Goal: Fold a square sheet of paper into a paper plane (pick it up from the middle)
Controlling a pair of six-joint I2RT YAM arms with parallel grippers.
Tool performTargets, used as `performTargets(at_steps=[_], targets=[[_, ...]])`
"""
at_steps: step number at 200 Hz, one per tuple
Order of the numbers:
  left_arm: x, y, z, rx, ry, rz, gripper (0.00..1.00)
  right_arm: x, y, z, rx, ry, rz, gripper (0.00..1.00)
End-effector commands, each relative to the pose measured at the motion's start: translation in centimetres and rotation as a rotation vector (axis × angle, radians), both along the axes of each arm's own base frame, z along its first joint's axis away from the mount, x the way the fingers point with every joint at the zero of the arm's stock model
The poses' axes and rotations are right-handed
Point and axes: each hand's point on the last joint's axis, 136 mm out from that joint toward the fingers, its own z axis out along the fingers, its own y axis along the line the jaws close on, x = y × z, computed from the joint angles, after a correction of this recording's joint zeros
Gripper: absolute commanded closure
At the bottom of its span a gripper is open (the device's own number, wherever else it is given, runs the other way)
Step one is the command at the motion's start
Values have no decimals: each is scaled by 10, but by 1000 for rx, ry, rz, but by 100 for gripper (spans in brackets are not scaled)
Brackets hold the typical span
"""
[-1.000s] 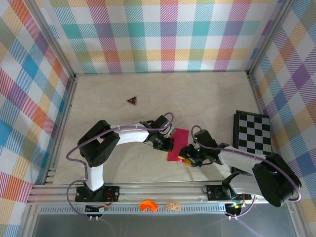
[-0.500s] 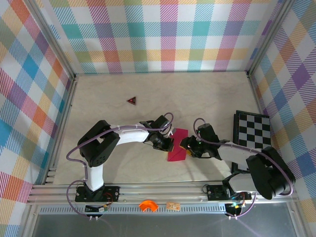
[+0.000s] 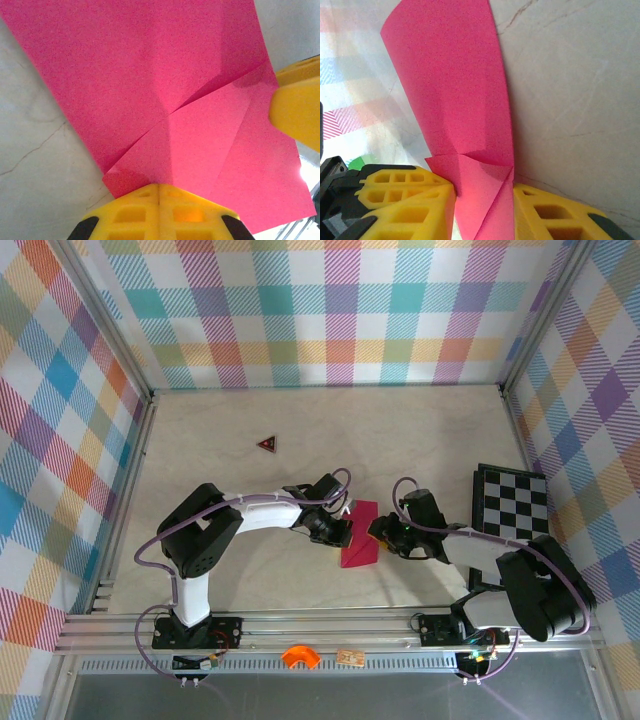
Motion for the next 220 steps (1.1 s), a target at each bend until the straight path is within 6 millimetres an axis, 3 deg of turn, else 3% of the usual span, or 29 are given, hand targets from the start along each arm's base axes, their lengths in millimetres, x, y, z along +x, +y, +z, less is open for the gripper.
performTargets(at_steps=[1,130,165,220], targets=[[-3,4,3,-9,27,11,97,5,-4,0,-15,-64,15,67],[-7,5,2,-11,43,15,96,5,-3,-8,-3,-139,88,79],[-5,6,6,-12,31,23,96,6,-3,1,12,-180,89,86],[8,0,38,-97,-72,64,93,9,-1,29,27,-265,111,91]])
